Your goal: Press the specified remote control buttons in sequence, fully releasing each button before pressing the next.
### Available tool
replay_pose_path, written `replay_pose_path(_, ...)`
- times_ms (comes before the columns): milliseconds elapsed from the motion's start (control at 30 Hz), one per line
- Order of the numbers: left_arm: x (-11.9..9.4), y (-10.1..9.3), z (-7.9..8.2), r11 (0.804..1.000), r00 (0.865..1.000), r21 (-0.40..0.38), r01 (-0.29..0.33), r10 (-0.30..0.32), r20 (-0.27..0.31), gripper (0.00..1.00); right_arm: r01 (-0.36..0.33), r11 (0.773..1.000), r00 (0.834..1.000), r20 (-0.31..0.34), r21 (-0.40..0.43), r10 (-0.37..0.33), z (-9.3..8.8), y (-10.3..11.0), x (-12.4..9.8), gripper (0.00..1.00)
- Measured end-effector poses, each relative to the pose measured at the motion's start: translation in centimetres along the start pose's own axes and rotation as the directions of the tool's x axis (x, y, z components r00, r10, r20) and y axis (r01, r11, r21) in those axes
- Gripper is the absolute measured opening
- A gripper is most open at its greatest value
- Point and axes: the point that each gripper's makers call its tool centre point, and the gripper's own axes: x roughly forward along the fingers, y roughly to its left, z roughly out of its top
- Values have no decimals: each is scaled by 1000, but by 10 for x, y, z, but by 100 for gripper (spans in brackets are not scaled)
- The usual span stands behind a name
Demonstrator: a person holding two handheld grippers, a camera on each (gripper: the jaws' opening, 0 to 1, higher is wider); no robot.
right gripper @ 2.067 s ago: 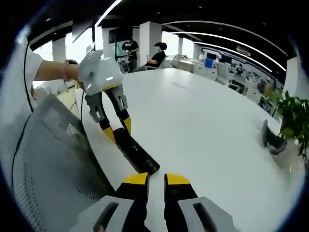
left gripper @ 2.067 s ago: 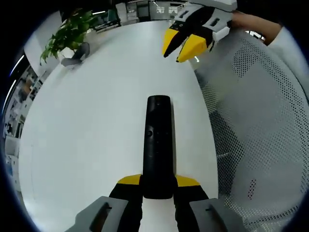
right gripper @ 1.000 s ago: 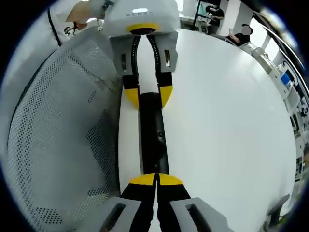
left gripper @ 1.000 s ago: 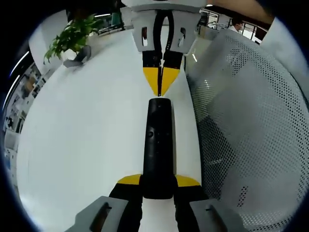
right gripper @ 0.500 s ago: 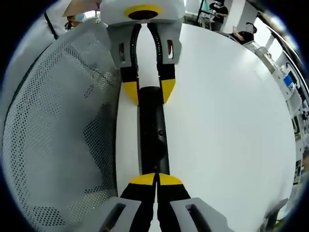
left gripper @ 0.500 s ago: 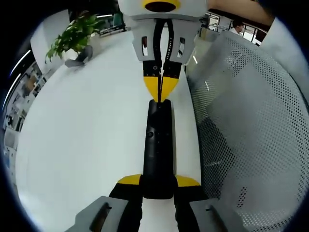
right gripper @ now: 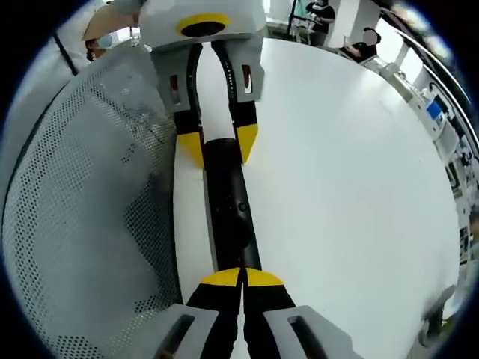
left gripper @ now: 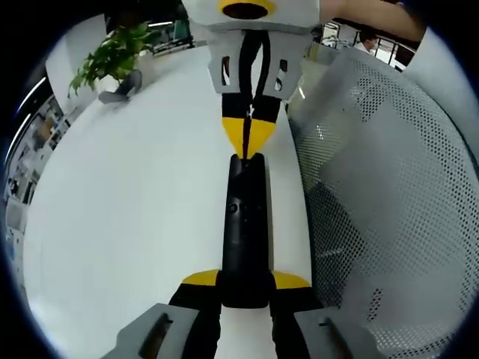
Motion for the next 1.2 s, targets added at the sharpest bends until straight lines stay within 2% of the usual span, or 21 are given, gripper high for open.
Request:
replay_pose_path(100,0,0,0,1000,1000,0,1,-1,4,24,57,995,989,129,80,-67,2,-1,-1,0)
replay_pose_path(167,0,-1,0,1000,1000,-3,-1,1,7,24,54,997,989,137,46,-60,0,1,-2,0)
replay_pose_path(233,0,-1,0,1000,1000,-1,-1,1,6,24,50,996,988,140,80,-61,0,0,-2,0)
replay_pose_path(400,0,-1,0,1000,1000,-2,1,-1,-4,24,54,996,993,102,75,-62,-3,1,-5,0)
replay_pose_path(533,0,-1,0,1000,1000,-7,-1,1,5,24,28,998,993,115,59,-35,5,7,-2,0)
replay_pose_path(667,-1,-2,0,1000,1000,-5,-2,2,11,24,37,999,993,112,38,-41,11,4,1,0)
replay_pose_path(733,-1,-2,0,1000,1000,-4,-1,1,11,24,31,999,996,89,23,-33,10,4,3,0)
replay_pose_path(867,-1,-2,0,1000,1000,4,2,-2,12,24,21,999,999,44,-38,-19,10,4,3,0)
replay_pose_path(967,-1,-1,0,1000,1000,1,1,-1,19,24,29,990,999,-21,-140,-32,10,4,4,0)
replay_pose_path(1033,-1,-2,0,1000,1000,1,-2,2,24,24,36,985,998,-43,-167,-44,10,5,5,0)
replay_pose_path(1100,-1,-1,0,1000,1000,4,-2,2,25,24,45,985,998,-44,-164,-53,11,5,6,0)
replay_pose_path(1167,-1,-1,0,1000,1000,6,3,-4,20,24,58,989,998,-18,-137,-61,10,3,4,0)
replay_pose_path(1200,-1,-1,1,1000,1000,5,6,-6,16,24,60,996,998,18,-69,-59,10,3,4,0)
